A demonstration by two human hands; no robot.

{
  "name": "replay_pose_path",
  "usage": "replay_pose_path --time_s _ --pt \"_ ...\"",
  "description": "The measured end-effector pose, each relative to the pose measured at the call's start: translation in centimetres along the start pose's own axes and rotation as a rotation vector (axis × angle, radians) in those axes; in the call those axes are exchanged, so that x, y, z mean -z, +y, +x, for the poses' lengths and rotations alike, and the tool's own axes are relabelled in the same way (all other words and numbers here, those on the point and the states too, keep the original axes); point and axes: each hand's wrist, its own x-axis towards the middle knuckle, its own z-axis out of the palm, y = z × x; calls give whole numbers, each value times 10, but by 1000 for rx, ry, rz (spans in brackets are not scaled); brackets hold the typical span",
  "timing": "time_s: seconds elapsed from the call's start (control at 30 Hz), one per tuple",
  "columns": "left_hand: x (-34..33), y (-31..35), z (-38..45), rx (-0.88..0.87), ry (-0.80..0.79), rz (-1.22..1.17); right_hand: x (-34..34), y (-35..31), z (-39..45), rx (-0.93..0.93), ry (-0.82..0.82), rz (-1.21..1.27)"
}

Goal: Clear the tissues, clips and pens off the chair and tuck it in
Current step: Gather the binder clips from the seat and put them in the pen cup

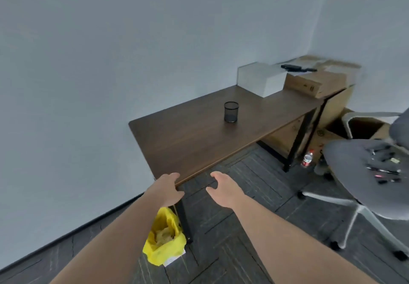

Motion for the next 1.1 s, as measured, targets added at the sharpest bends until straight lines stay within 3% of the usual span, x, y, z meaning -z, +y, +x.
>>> replay_pose_path --time_s 0.43,0.83,1.1 --pt "-24 235 11 -375 -89 179 162 146 -91 -255 285 99" --pt "-32 409 134 -648 -161 242 266 262 -46 -451 438 114" --pt "-92 530 207 -746 -256 284 317 379 -19 -631 452 172"
